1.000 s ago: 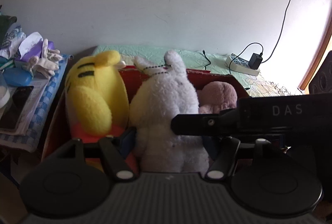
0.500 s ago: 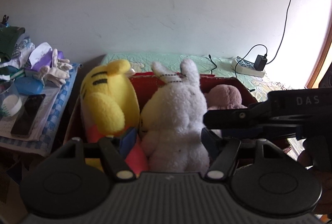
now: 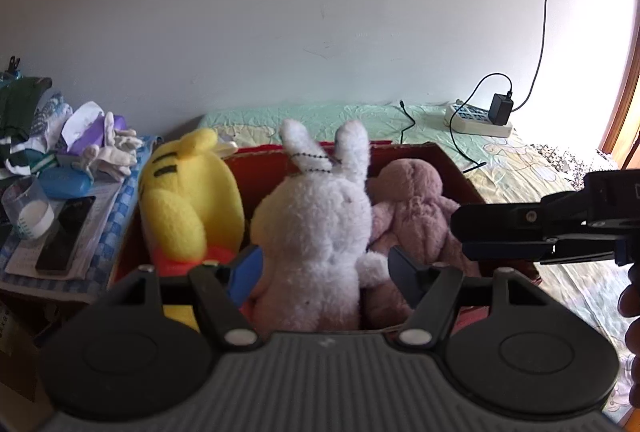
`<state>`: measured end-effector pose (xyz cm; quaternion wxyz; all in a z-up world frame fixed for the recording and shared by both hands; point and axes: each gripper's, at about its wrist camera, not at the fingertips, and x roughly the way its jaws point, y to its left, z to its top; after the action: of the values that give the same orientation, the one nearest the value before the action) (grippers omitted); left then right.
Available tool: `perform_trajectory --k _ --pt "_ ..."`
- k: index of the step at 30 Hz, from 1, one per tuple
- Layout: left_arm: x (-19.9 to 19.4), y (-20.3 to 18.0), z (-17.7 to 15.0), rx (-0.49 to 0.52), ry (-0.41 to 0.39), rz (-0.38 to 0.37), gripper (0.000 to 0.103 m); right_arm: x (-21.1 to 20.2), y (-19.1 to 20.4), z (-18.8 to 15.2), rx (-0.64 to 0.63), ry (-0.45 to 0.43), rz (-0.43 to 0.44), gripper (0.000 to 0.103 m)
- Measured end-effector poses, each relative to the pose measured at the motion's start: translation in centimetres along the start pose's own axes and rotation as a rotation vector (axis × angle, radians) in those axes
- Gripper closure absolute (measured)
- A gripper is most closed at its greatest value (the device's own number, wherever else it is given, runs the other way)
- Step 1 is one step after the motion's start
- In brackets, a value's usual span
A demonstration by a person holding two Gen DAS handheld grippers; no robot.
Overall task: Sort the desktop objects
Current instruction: 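Lower the white bunny into the box and open the right gripper, then move the right gripper to the pink bunny with blue bow and grasp it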
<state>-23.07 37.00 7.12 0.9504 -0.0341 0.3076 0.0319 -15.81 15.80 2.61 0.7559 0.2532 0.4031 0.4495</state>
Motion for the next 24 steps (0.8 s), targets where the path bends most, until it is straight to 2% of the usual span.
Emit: perform_trajectory --k 5,11,14,17,24 --pt "-1.0 -2.5 0.7 0.015 -0.035 -0.044 0.032 -2.6 -1.5 0.4 0.041 -0.049 0.017 0.050" --pt "-0.5 -6.9 0.8 0.068 -0.021 -0.112 0.032 -5.6 -5.3 0.5 0.120 -0.099 -0.082 0.050" --pt "0.4 -8.9 0.9 0.091 0.003 -0.117 0.033 -7.2 -7.1 0.1 0.161 -0.105 -0.127 0.050" --pt "1.2 -10.6 1.3 0.101 0.031 -0.113 0.028 -8.4 -8.2 -0.1 0.169 -0.104 -0.147 0.050" --pt "2.5 -14.2 2.3 0.102 0.063 -0.095 0.026 -9.9 -10.3 0.0 0.200 -0.082 -0.187 0.050"
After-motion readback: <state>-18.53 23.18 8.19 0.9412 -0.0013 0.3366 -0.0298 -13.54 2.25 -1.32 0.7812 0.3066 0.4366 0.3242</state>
